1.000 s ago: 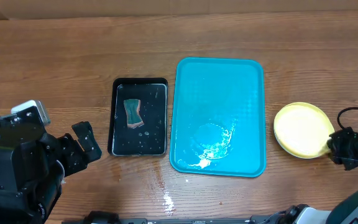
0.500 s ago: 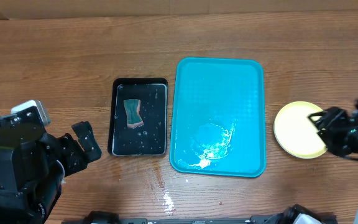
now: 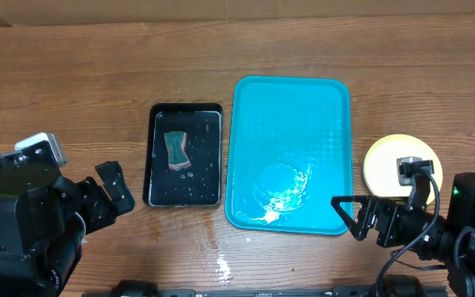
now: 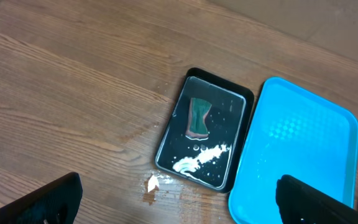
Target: Clean dirty plates on tray and stack at the side
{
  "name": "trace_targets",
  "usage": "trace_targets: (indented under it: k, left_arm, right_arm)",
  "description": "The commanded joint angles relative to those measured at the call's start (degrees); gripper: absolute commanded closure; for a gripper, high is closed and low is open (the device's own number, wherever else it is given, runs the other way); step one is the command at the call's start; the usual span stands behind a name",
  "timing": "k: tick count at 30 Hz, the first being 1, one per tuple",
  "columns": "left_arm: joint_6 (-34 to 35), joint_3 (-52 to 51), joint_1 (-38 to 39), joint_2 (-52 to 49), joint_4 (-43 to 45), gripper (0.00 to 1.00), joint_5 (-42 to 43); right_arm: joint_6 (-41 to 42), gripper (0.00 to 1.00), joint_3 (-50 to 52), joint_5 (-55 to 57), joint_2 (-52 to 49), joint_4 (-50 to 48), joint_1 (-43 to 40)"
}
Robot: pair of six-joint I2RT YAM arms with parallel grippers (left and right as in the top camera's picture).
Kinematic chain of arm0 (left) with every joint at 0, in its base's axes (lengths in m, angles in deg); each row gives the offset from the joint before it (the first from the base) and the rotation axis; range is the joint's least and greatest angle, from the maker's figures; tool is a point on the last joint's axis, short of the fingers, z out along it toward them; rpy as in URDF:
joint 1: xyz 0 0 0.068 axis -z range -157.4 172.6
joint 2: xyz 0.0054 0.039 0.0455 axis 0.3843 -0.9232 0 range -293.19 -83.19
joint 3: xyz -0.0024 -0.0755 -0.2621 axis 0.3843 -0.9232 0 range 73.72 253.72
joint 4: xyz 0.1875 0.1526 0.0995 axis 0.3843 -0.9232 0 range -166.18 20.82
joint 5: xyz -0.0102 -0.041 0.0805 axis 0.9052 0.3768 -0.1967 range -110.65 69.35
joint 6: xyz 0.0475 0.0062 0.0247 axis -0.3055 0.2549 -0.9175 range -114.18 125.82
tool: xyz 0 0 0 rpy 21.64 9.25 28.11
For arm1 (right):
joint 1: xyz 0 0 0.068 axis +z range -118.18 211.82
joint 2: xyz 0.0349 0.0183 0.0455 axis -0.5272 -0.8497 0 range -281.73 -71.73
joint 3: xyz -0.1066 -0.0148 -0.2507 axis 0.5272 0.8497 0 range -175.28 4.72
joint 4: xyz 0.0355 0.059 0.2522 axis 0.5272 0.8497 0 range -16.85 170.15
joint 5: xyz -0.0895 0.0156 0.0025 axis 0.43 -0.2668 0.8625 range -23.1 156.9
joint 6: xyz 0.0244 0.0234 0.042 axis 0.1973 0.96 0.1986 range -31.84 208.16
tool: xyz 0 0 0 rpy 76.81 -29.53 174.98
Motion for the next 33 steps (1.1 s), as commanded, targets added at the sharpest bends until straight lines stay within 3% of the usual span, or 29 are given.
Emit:
trace_targets:
  k: [1,6,12,24,33]
  left_arm:
    - [1.2,0.35,0.28,0.02,0.07,0.0,-0.76]
    - [1.2,0.35,0.28,0.02,0.07,0.0,-0.76]
    - [1.2,0.35,0.28,0.02,0.07,0.0,-0.76]
    - [1.18,0.35,0.28,0.02,0.07,0.0,-0.76]
    - [1.18,0.35,0.28,0.02,0.07,0.0,-0.76]
  right_arm:
    - [0.35,0.0,-1.14,2.71,0.24,-2.23,0.31]
    - [-0.07,0.0,1.6,17.33,5.66,-15.65,1.38]
    - [-0.04,0.0,13.09,30.73,16.98,-26.97,0.42]
    - [-0.04,0.0,39.91,36.79,40.11,-35.43,0.2]
    - [0.0,0.01,54.05,36.76,40.59,-51.28,0.24]
